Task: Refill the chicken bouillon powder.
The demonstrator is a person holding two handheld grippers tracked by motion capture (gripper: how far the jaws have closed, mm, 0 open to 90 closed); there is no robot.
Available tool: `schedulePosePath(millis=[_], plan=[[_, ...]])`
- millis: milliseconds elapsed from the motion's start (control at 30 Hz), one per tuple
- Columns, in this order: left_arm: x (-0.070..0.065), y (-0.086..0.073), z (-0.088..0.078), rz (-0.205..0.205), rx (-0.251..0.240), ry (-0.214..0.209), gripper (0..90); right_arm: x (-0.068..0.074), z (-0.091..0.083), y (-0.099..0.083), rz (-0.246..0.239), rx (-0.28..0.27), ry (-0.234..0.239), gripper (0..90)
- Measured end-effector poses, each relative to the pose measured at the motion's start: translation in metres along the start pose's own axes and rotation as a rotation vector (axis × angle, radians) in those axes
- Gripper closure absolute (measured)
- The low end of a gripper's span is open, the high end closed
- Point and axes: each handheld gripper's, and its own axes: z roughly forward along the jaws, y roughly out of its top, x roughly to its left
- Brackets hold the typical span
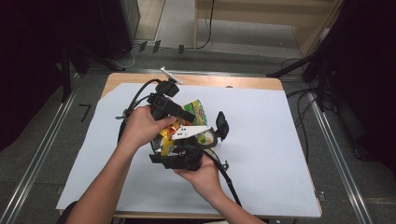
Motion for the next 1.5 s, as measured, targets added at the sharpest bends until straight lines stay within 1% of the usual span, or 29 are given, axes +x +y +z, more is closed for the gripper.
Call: schedulePosePath(millis=[33,67,167,367,433,467,500,733,867,933,967,1000,1067,1133,1333,1367,1400,1433,1500], plan=[[0.0007,0.0003,-0.0006,-0.001,-0.003,0.000,72.5,0.0004,0.0000,0.0002,-0.007,-0.002,-0.002,61.5],[0.0011,0.0004,-0.0011,-0.006,-0.005,-0.004,72.5,0.0014,0.0000,0.0010,-0.030,-0.002,-0.013,61.3],[0.0016,0.0004,-0.0018,-0.002,-0.002,-0.005,72.5,0.0015,0.0001,0.0011,-0.043,-0.001,-0.015,61.3],[0.0023,0.0004,-0.0036,-0.012,-0.006,-0.006,72.5,0.0032,0.0006,0.0013,-0.056,-0.009,-0.019,60.5],[0.0033,0.0002,-0.0041,-0.018,-0.009,-0.003,72.5,0.0056,0.0008,0.0011,-0.081,-0.010,-0.035,59.3],[0.0033,0.0002,-0.0041,-0.018,-0.009,-0.003,72.5,0.0056,0.0008,0.0011,-0.081,-0.010,-0.035,59.3],[0.0035,0.0003,-0.0040,-0.018,-0.004,-0.003,72.5,0.0066,0.0014,0.0009,-0.097,-0.009,-0.046,59.1],[0.0020,0.0006,-0.0029,-0.018,-0.006,0.002,72.5,0.0062,0.0016,0.0004,-0.092,-0.013,-0.053,59.7],[0.0008,0.0012,-0.0031,-0.012,-0.004,0.006,72.3,0.0062,0.0007,0.0008,-0.074,-0.021,-0.044,59.8],[0.0005,0.0012,-0.0017,-0.010,0.002,0.008,72.1,0.0056,0.0010,0.0003,-0.060,-0.026,-0.034,59.7],[0.0000,0.0012,-0.0005,-0.010,0.007,0.012,72.0,0.0051,0.0016,-0.0005,-0.045,-0.029,-0.026,59.7],[-0.0009,0.0011,0.0008,-0.001,0.009,0.007,72.2,0.0035,0.0027,-0.0028,-0.019,-0.041,-0.013,59.5],[-0.0015,0.0012,0.0013,0.002,0.010,0.007,72.4,0.0030,0.0027,-0.0035,-0.016,-0.045,-0.015,59.9],[-0.0024,0.0013,0.0024,0.009,0.010,0.012,72.6,0.0019,0.0026,-0.0043,-0.018,-0.046,-0.020,60.1],[-0.0031,0.0015,0.0026,0.004,0.003,0.013,72.6,0.0020,0.0023,-0.0040,-0.025,-0.045,-0.029,59.0],[-0.0020,0.0020,0.0029,-0.001,0.006,0.018,72.7,0.0031,0.0023,-0.0039,-0.039,-0.037,-0.042,58.0],[-0.0020,0.0020,0.0029,-0.001,0.006,0.018,72.6,0.0031,0.0023,-0.0039,-0.039,-0.037,-0.042,58.0],[-0.0004,0.0021,0.0029,-0.005,0.003,0.013,72.6,0.0040,0.0023,-0.0038,-0.060,-0.030,-0.061,58.6],[0.0002,0.0022,0.0029,-0.007,0.001,0.012,72.5,0.0042,0.0020,-0.0035,-0.063,-0.026,-0.065,59.2]])
